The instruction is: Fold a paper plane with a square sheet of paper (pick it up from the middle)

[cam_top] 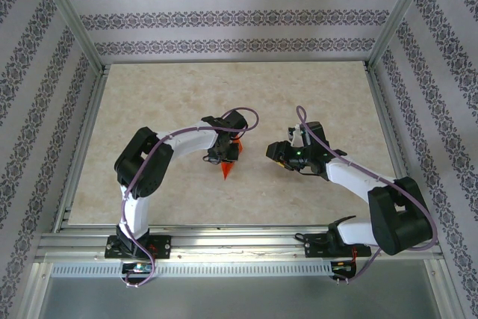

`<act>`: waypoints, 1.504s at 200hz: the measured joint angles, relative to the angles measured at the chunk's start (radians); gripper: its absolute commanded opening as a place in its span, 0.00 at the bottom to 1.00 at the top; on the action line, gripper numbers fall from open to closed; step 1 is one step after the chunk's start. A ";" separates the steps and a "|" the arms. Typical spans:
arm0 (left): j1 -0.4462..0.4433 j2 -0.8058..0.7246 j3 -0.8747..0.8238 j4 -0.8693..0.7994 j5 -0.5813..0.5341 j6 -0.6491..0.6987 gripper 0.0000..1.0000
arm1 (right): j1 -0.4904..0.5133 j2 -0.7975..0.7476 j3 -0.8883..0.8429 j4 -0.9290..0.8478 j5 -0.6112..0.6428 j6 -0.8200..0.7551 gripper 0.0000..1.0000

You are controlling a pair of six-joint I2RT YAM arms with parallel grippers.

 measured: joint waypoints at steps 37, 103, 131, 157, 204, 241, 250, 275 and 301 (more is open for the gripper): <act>0.000 0.005 0.000 0.003 -0.003 -0.005 0.15 | 0.000 0.005 0.000 0.000 0.000 0.000 0.48; 0.000 0.008 0.000 0.023 -0.013 -0.025 0.28 | 0.000 0.005 0.000 0.000 0.000 0.000 0.49; 0.000 0.011 0.000 0.034 -0.007 -0.026 0.34 | 0.000 0.005 0.000 0.000 0.000 0.000 0.49; 0.000 0.020 0.012 0.036 -0.002 -0.026 0.38 | -0.007 0.005 0.000 0.000 -0.004 0.000 0.49; 0.000 0.042 0.045 0.043 -0.014 -0.078 0.38 | -0.020 0.001 0.000 0.000 -0.006 -0.001 0.50; 0.001 0.048 0.053 0.053 -0.014 -0.127 0.39 | -0.028 -0.006 0.000 -0.001 -0.007 -0.003 0.51; 0.001 0.048 0.056 0.053 -0.015 -0.135 0.39 | -0.033 -0.010 0.000 -0.003 -0.007 -0.005 0.51; 0.001 0.046 0.055 0.056 -0.018 -0.158 0.40 | -0.046 -0.035 0.000 -0.023 -0.006 -0.019 0.52; 0.002 0.041 0.054 0.069 -0.018 -0.174 0.43 | -0.069 -0.083 0.000 -0.050 -0.006 -0.039 0.53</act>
